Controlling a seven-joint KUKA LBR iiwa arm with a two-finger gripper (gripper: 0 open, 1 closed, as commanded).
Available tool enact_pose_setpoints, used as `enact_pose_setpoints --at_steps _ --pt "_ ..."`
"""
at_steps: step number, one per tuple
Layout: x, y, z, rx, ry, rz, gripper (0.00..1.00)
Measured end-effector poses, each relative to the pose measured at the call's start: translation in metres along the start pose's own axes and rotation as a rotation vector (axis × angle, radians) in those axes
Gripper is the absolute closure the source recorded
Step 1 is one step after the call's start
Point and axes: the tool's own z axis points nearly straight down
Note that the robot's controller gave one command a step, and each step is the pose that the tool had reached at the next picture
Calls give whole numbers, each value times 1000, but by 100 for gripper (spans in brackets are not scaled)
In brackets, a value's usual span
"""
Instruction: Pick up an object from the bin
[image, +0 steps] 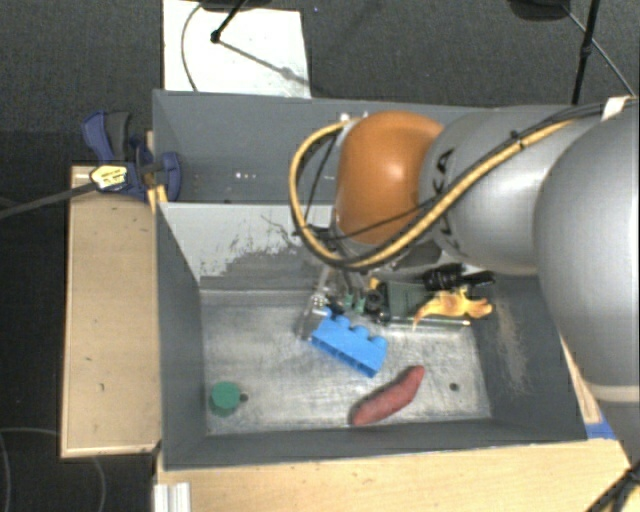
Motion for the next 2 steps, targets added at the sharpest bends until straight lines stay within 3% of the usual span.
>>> enact_pose_setpoints --at_steps 1,2 --pt "-10 13 56 4 6 -22 0" --pt "-16 -17 45 3 7 -35 0"
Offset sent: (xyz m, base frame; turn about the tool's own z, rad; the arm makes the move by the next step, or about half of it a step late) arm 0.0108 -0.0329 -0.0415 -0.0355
